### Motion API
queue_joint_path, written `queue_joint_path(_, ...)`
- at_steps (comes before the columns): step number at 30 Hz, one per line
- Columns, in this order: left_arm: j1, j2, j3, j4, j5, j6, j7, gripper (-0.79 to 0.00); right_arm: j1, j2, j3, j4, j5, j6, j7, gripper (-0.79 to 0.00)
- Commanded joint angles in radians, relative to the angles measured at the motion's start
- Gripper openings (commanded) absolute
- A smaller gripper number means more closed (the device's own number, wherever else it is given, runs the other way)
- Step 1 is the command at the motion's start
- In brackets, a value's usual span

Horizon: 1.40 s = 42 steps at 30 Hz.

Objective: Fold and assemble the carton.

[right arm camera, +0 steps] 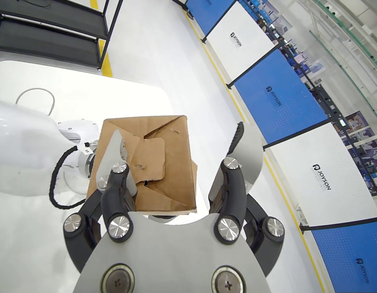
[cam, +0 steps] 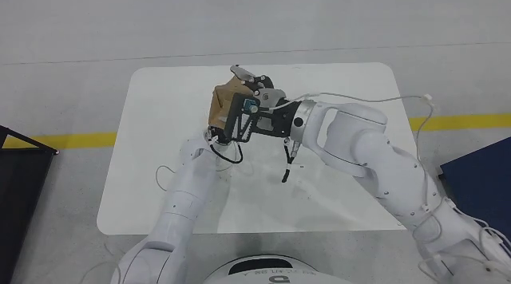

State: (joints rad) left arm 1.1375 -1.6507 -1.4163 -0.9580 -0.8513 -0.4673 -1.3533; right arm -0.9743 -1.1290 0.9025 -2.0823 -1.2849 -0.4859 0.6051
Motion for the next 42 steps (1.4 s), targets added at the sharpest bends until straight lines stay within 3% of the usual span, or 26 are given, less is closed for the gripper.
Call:
queue_joint_path(1,0.002,0.001,0.001,-0.015,-0.013,0.001,-0.001,-0.785,0.002,-0.001,0.002,-0.005,0.018,0.003,0.027,-0.148)
queue_joint_path(4,0.002,0.003,-0.004,-0.033,-0.024,-0.004,0.003,-0.785,0.005,-0.004,0.012,-0.009,0.049,0.015,0.049,-0.215)
queue_joint_path(8,0.003,0.006,-0.009,-0.044,-0.033,-0.002,0.002,-0.785,0.006,-0.006,0.024,-0.012,0.075,0.026,0.065,-0.228)
queue_joint_path(25,-0.001,0.017,0.0,-0.028,-0.005,-0.03,0.03,-0.785,-0.047,-0.001,0.12,-0.046,0.182,-0.011,-0.043,-0.145)
queue_joint_path(31,-0.007,0.037,0.017,-0.061,0.16,-0.118,0.117,-0.785,-0.091,0.007,0.18,-0.048,0.219,-0.016,-0.073,-0.095)
queue_joint_path(42,-0.007,0.037,0.017,-0.061,0.16,-0.118,0.117,-0.785,-0.091,0.007,0.18,-0.048,0.219,-0.016,-0.073,-0.086)
